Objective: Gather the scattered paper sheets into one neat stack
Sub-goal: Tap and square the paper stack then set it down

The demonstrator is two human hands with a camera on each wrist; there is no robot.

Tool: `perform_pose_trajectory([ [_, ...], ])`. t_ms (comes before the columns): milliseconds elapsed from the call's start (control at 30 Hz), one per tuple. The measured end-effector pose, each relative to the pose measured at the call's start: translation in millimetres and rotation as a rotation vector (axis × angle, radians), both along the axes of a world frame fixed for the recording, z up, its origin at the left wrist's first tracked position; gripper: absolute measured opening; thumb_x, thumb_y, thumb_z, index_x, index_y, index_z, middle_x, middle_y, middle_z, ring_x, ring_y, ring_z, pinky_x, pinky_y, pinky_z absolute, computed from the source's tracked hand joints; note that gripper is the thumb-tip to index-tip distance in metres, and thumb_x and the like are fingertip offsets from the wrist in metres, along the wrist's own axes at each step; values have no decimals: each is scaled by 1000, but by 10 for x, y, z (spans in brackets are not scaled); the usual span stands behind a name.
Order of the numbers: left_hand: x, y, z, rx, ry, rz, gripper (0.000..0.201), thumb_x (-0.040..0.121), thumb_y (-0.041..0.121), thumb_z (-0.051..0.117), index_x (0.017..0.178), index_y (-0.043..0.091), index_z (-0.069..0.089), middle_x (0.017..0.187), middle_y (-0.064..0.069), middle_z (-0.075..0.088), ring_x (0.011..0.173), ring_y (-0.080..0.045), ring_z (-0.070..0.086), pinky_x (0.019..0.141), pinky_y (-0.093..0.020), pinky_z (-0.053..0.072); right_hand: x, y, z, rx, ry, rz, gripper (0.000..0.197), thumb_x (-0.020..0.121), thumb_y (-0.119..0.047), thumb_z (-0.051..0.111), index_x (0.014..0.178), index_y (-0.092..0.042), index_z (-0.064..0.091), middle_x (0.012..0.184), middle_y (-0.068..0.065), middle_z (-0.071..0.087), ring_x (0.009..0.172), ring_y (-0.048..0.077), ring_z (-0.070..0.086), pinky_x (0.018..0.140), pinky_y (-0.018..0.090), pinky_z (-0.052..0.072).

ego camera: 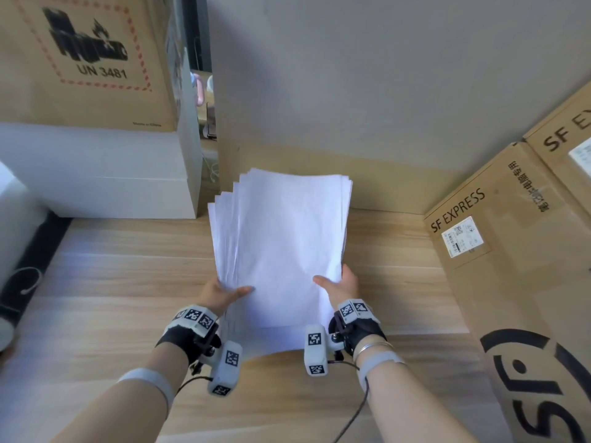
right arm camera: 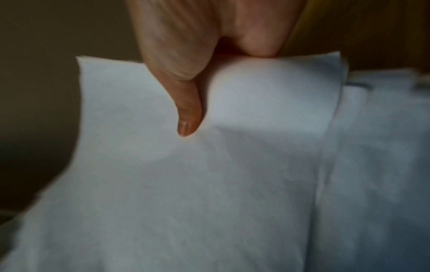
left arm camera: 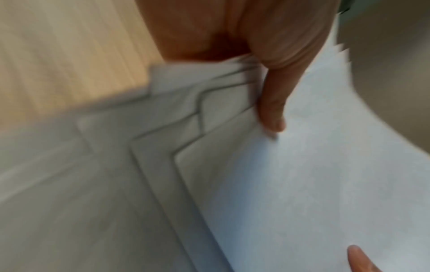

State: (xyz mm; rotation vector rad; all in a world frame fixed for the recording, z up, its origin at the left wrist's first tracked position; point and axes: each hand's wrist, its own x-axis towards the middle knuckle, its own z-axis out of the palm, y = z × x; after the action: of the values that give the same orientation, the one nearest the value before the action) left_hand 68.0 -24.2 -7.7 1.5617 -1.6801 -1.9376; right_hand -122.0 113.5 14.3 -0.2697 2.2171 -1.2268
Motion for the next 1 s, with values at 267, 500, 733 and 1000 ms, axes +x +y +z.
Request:
perform_pose_trajectory([
  [267, -260, -141, 473, -68, 226, 193, 42, 77, 6, 70, 116, -4, 57, 103, -12, 60, 97, -26, 56, 84, -32, 42, -71, -130, 310, -232, -17, -145, 37, 75, 2, 72, 110, 6, 59, 105, 17, 66, 91, 23, 61, 80, 28, 46],
  [500, -258, -259, 651, -116, 441, 142, 82, 13, 46, 85, 87, 32, 54, 89, 7, 63, 84, -15, 60, 64, -20, 51, -71, -90, 454, -359, -75, -67, 25, 71, 3, 76, 79, -17, 63, 81, -5, 66, 73, 6, 63, 56, 9, 51],
  [733, -339, -291, 804, -244, 454, 117, 43, 58, 13, 84, 87, 28, 56, 89, 5, 62, 88, -21, 61, 83, -35, 49, 10, -169, 618, -477, -90, -102, 25, 73, 3, 73, 78, -19, 62, 82, -2, 67, 74, 11, 64, 65, 24, 51],
  [1000, -343, -381, 941, -331, 573, 141, 83, 28, 61, 83, 100, 34, 52, 98, 8, 61, 87, -4, 63, 76, -18, 52, -17, -239, 816, -603, -72, -90, 21, 70, -13, 75, 84, -23, 63, 86, -3, 67, 77, 8, 65, 72, 28, 52],
])
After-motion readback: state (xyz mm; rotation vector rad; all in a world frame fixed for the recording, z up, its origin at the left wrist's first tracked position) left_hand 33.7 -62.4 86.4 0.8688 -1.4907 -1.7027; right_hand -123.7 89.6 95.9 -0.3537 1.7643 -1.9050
